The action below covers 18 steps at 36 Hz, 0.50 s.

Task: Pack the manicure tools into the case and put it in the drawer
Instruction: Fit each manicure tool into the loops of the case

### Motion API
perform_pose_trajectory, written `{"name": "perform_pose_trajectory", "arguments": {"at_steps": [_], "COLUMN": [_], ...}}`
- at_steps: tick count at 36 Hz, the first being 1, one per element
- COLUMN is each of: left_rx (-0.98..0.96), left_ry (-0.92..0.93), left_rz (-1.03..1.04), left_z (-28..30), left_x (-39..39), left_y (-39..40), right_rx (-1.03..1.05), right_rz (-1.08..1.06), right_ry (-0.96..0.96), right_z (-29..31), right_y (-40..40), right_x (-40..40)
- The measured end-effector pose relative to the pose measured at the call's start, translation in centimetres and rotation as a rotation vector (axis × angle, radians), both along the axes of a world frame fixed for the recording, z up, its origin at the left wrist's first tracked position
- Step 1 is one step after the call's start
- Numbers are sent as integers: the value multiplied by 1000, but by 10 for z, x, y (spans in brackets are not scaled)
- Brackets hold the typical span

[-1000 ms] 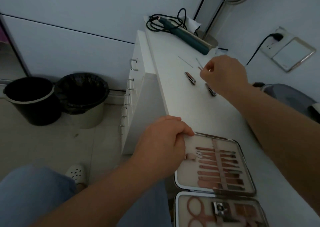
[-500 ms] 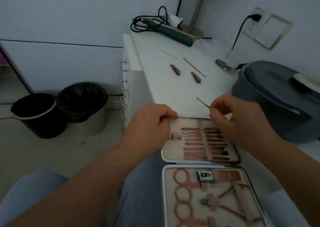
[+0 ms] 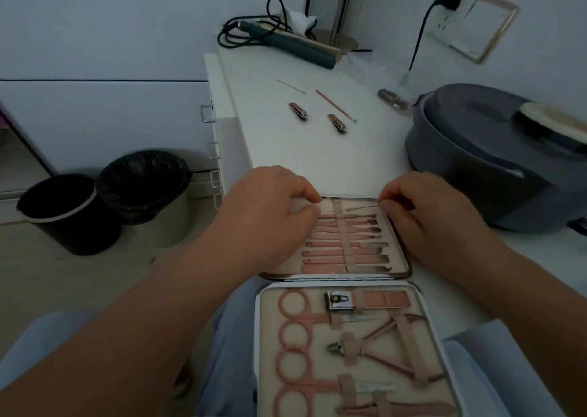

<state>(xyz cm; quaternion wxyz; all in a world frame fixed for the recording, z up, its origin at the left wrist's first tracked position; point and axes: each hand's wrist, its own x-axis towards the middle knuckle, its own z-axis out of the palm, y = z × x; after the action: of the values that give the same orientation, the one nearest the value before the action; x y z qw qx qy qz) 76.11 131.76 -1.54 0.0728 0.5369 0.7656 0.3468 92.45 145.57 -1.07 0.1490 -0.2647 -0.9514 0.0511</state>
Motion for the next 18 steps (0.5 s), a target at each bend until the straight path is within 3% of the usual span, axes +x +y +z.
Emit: {"name": "perform_pose_trajectory", "arguments": {"at_steps": [5,18], "left_rx": [-15,-44], "left_ry": [88,86], "left_rz": [-45,-45], "left_z": [-3,-11], "left_x": [7,6], "left_y": [5,10], "right_rx": [-14,-116], "right_rz": [26,94], "right_ry": [39,44], "right_z": [-5,-3], "right_y": [4,8], "right_x": [1,-1]}}
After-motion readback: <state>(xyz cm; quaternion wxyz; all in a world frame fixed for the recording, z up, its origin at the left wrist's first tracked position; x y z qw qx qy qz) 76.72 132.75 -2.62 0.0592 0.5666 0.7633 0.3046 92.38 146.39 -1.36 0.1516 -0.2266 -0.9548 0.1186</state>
